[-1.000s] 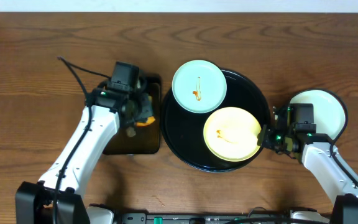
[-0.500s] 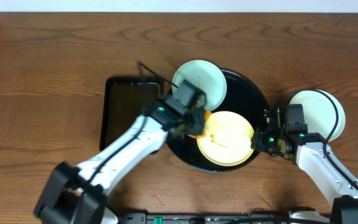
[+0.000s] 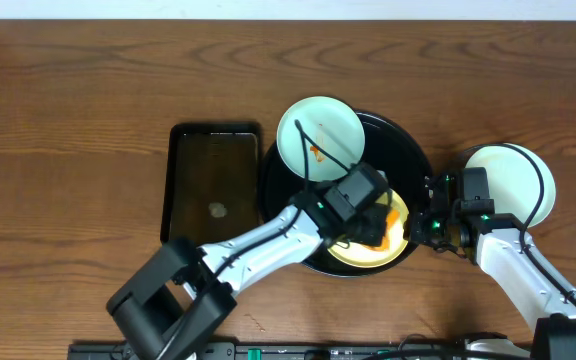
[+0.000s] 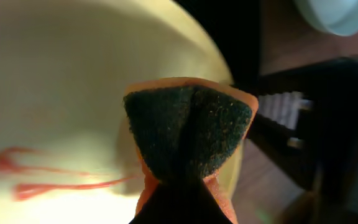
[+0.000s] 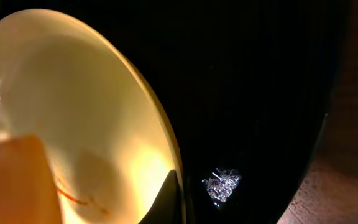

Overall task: Clean dirty plates on tray and stack at the side
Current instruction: 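Scrub the yellow plate with the sponge in the left gripper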

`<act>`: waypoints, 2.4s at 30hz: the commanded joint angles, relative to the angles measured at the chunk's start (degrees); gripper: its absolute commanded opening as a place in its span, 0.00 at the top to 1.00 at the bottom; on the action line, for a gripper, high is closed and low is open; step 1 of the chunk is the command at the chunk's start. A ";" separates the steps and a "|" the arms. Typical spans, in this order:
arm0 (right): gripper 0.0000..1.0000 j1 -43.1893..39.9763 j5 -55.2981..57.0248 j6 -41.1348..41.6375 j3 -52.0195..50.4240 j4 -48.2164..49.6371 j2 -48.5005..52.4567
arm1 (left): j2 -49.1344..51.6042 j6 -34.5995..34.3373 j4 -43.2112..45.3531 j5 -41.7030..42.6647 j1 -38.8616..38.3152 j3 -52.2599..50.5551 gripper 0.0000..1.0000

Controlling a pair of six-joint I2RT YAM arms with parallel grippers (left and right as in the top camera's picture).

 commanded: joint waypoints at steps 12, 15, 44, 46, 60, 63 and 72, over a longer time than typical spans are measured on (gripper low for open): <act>0.99 0.52 -0.07 0.76 -0.20 -0.44 -0.87 | 1.22 -3.98 0.72 1.49 -1.16 -0.15 0.92; 0.99 0.52 -0.07 0.76 -0.17 -0.46 -0.87 | 2.45 -4.42 0.72 1.55 -1.16 -0.15 0.92; 0.99 0.52 1.09 0.76 -0.20 -2.01 -0.87 | 5.95 2.78 -5.16 -8.20 9.05 -0.13 0.92; 0.99 0.52 1.09 0.76 -0.20 -2.03 -0.87 | 5.90 2.78 -6.12 -8.41 9.94 -0.11 0.92; 0.99 0.52 1.22 0.76 -0.17 -2.19 -0.87 | -4.59 3.82 -8.72 -10.69 14.14 0.39 0.92; 0.99 0.52 1.25 0.76 -0.20 -2.21 -0.87 | -8.33 3.85 -11.47 -10.71 14.14 0.42 0.92; 0.87 0.52 2.82 0.28 -0.20 -0.17 -0.87 | -17.22 4.07 -26.49 -22.88 17.94 0.39 0.92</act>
